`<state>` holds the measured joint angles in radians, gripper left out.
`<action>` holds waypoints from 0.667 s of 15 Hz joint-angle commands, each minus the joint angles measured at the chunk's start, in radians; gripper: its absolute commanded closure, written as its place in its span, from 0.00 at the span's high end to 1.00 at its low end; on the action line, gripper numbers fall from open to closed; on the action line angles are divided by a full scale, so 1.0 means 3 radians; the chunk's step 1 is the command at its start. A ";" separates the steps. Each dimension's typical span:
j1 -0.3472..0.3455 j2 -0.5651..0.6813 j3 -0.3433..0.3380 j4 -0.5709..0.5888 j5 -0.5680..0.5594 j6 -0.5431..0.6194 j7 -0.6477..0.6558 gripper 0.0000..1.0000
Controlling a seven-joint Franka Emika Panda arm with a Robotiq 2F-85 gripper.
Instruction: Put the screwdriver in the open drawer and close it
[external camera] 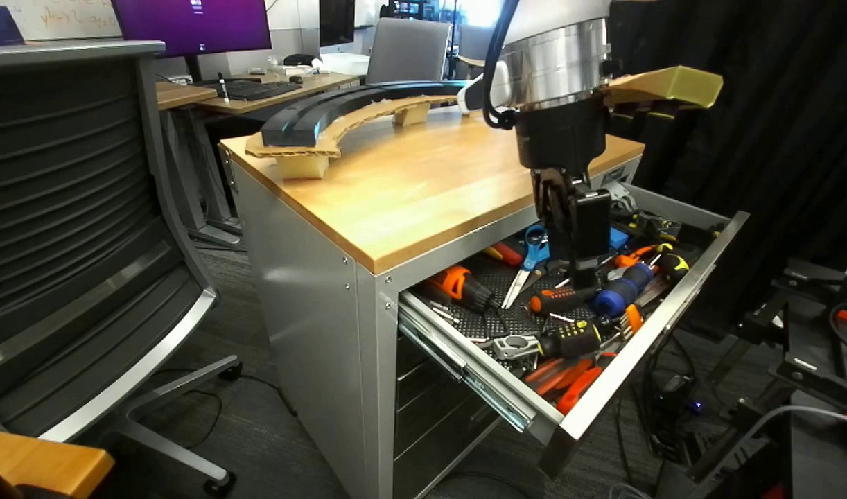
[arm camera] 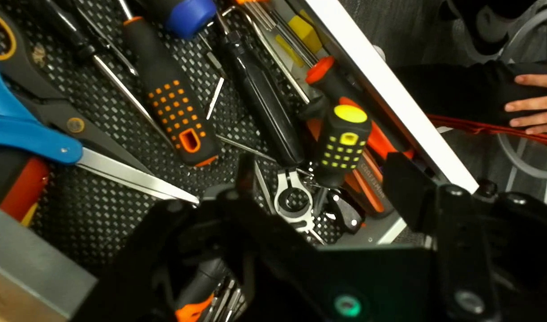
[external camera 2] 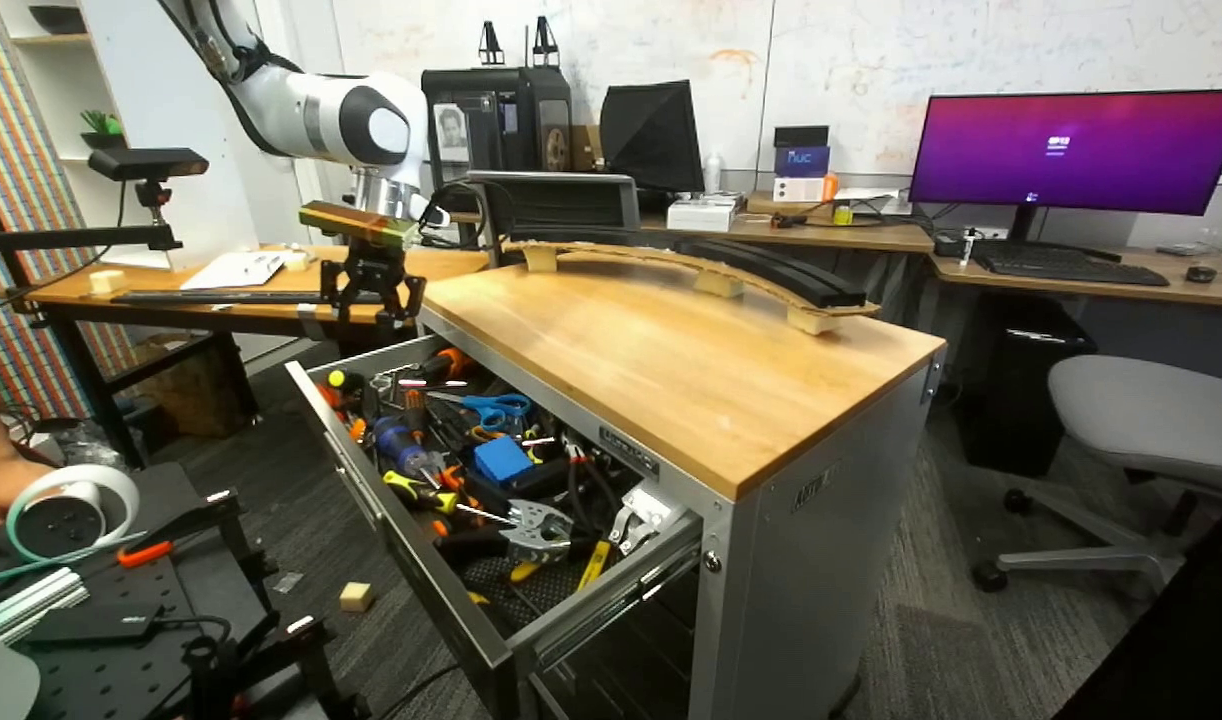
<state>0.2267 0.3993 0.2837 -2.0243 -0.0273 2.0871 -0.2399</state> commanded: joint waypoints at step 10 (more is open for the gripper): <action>-0.0114 -0.0865 -0.0115 -0.1547 0.0765 0.0230 0.0810 0.75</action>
<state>0.2083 0.2678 0.2506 -2.3083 0.0935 2.0925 -0.0442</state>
